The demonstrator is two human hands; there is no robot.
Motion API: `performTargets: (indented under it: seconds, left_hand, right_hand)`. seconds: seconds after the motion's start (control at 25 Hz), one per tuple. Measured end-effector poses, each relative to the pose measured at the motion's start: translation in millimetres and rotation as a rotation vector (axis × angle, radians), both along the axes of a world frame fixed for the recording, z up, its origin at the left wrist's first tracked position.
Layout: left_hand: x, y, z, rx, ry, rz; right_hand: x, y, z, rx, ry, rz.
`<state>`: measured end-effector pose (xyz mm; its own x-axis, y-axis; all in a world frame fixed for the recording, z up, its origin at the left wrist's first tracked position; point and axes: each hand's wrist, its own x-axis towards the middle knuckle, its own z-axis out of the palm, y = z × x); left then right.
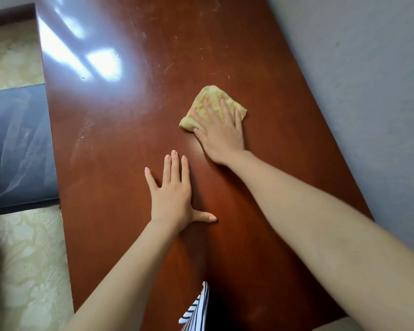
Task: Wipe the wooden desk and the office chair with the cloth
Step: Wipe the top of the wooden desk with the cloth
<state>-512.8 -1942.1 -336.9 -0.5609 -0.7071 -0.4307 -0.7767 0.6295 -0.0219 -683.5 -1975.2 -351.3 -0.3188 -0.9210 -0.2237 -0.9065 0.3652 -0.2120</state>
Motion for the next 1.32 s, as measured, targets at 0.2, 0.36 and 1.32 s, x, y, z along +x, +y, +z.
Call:
performTargets:
  seconds: [0.2,0.36,1.32]
  left_hand:
    - [-1,1,3,-0.001,-0.007,0.009]
    - [-3,2,6,0.011,-0.028,0.0]
    - [187,-29,-14,0.113,0.35,0.78]
  right_hand:
    - [15,73,2,-0.041,0.01,0.019]
    - [-4,137,1,-0.013,0.06,-0.112]
    - [165,-10,-3,-0.03,-0.012,0.386]
